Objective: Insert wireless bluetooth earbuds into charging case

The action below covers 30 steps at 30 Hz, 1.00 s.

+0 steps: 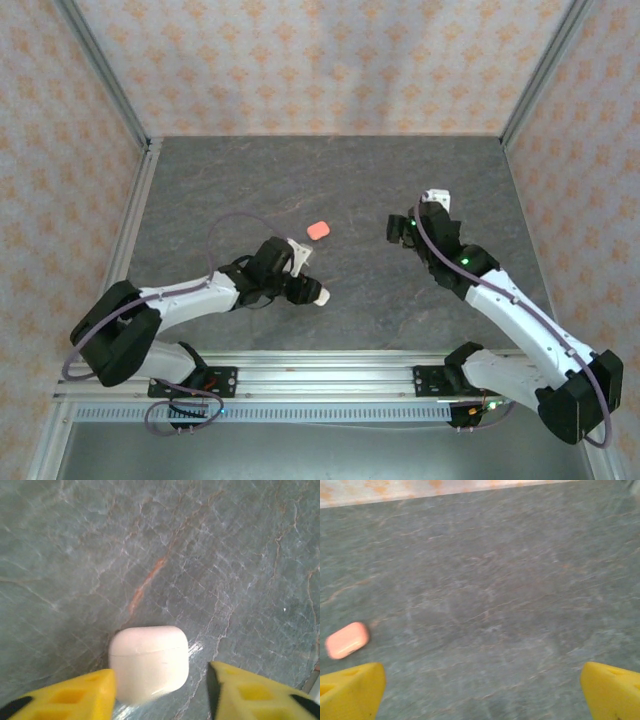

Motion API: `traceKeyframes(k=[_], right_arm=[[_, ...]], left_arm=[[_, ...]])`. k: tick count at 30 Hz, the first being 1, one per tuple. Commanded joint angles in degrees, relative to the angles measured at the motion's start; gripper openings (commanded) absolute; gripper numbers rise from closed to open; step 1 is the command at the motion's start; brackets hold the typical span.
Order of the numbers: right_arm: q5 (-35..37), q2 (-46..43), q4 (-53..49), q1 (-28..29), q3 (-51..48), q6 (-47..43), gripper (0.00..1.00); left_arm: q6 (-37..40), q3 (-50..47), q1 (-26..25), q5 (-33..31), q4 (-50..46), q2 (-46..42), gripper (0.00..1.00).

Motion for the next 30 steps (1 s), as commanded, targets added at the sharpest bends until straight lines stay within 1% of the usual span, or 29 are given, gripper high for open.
traceKeyframes(k=[1, 3, 6, 9, 11, 14, 17, 20, 22, 26, 29, 30], right_arm=[[10.3, -1.0, 8.8, -0.6, -3.7, -6.6, 0.99], [12.1, -0.9, 13.7, -1.4, -5.8, -9.4, 0.99], [12.1, -0.7, 18.9, -5.4, -8.4, -10.9, 0.99], [10.2, -0.1, 23.4, -10.4, -10.7, -10.3, 0.99], [9.2, 0.7, 27.1, -12.8, -12.7, -10.8, 0.99], [8.3, 2.9, 32.8, -14.9, -15.8, -12.7, 0.99], [7.8, 5.8, 36.3, -16.8, -18.3, -11.5, 0.99], [7.5, 7.9, 41.2, -17.9, -21.3, -10.3, 0.99], [7.8, 9.2, 44.9, -18.3, -23.2, -10.0, 0.99], [8.1, 13.2, 51.0, -19.4, -25.4, -10.5, 0.99], [7.0, 16.7, 56.4, -20.6, -26.4, -10.8, 0.99], [6.7, 17.2, 55.9, -20.8, -25.8, -11.1, 0.99]], left_arm=[[6.3, 5.6, 0.0, -5.6, -10.2, -3.4, 0.59], [8.7, 8.3, 0.4, -7.9, -13.5, -4.6, 0.67], [12.3, 12.2, 2.2, -10.5, -17.7, -6.7, 0.77], [15.1, 15.6, 6.1, -12.0, -20.3, -8.8, 0.9], [16.5, 17.4, 9.0, -14.3, -21.3, -9.9, 1.0], [16.9, 18.0, 13.9, -18.7, -19.6, -10.8, 1.0], [16.1, 17.4, 19.4, -19.4, -16.6, -9.5, 1.0], [14.8, 17.0, 23.2, -21.3, -14.6, -7.0, 1.0], [14.7, 15.3, 24.4, -23.7, -10.9, -6.2, 1.0], [16.6, 8.1, 26.0, -28.5, 0.8, -6.8, 1.0], [15.0, 4.5, 28.2, -34.2, 6.2, -6.7, 1.0], [14.2, 3.3, 29.3, -34.7, 8.1, -6.5, 1.0]])
